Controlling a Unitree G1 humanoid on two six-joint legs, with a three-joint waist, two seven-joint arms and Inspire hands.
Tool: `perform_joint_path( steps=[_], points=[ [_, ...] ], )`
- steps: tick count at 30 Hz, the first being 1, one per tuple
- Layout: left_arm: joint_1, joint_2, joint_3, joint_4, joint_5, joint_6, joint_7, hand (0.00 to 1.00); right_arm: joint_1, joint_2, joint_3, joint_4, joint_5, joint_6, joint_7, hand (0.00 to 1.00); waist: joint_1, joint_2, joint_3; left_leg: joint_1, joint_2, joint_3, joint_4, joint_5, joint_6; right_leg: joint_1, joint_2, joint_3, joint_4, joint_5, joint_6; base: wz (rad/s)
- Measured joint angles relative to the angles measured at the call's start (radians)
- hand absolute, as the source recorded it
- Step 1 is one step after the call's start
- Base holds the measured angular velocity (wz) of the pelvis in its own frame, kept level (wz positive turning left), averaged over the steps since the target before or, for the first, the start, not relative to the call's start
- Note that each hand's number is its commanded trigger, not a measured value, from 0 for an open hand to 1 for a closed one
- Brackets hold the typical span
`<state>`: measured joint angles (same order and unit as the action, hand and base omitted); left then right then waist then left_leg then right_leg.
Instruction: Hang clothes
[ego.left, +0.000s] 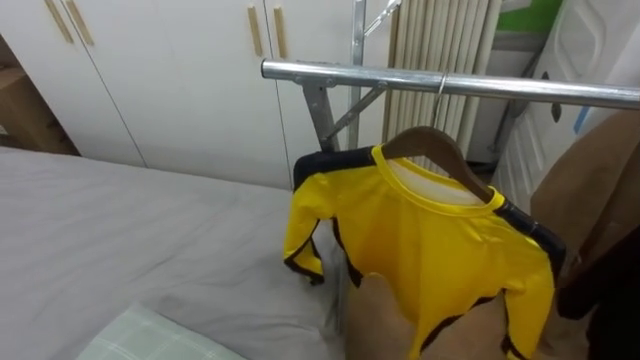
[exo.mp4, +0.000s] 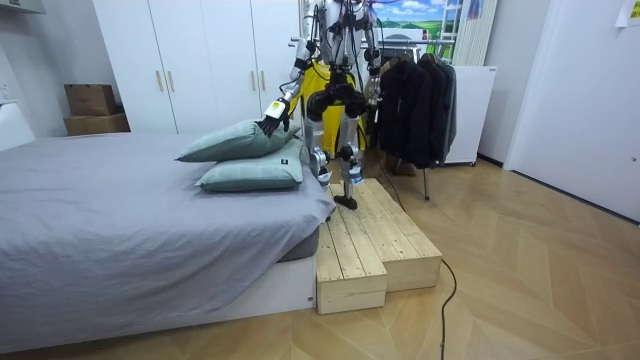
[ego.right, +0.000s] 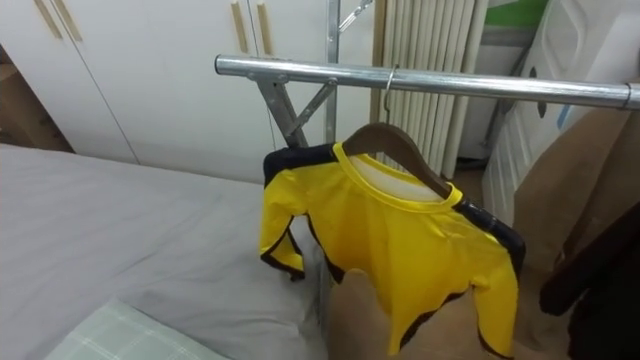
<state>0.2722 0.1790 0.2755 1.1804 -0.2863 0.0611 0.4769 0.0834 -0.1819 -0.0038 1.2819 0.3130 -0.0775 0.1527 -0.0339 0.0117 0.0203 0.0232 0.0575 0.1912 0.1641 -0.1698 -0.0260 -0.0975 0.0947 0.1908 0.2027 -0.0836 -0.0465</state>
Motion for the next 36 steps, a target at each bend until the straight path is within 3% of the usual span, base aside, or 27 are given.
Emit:
perform_joint_path(
  steps=[4, 17, 36],
  points=[
    [0.0, -0.003, -0.015, 0.0, -0.027, -0.018, 0.022, 0.0, 0.0, 0.002, 0.022, 0.001, 0.014, -0.019, -0.011, 0.0, 0.0, 0.0, 0.0003, -0.001, 0.0, 0.0, -0.001, 0.0, 0.0, 0.0, 0.0, -0.003, -0.001, 0.0, 0.0, 0.0],
    [0.008, -0.002, -0.017, 0.02, -0.027, -0.043, 0.022, 0.0, 0.036, 0.011, 0.019, -0.002, 0.078, -0.021, -0.01, 0.0, 0.012, -0.009, 0.0039, 0.028, 0.001, -0.001, -0.014, -0.001, 0.0, 0.025, 0.001, -0.004, -0.002, -0.009, -0.005, 0.0],
    [0.018, -0.002, -0.017, 0.02, -0.024, -0.046, 0.021, 0.0, 0.037, 0.013, 0.02, 0.002, 0.109, -0.008, -0.007, 0.0, 0.015, -0.009, 0.0006, 0.043, 0.001, -0.001, -0.014, -0.002, 0.0, 0.048, 0.0, -0.004, -0.016, -0.005, -0.004, 0.0]
  ],
)
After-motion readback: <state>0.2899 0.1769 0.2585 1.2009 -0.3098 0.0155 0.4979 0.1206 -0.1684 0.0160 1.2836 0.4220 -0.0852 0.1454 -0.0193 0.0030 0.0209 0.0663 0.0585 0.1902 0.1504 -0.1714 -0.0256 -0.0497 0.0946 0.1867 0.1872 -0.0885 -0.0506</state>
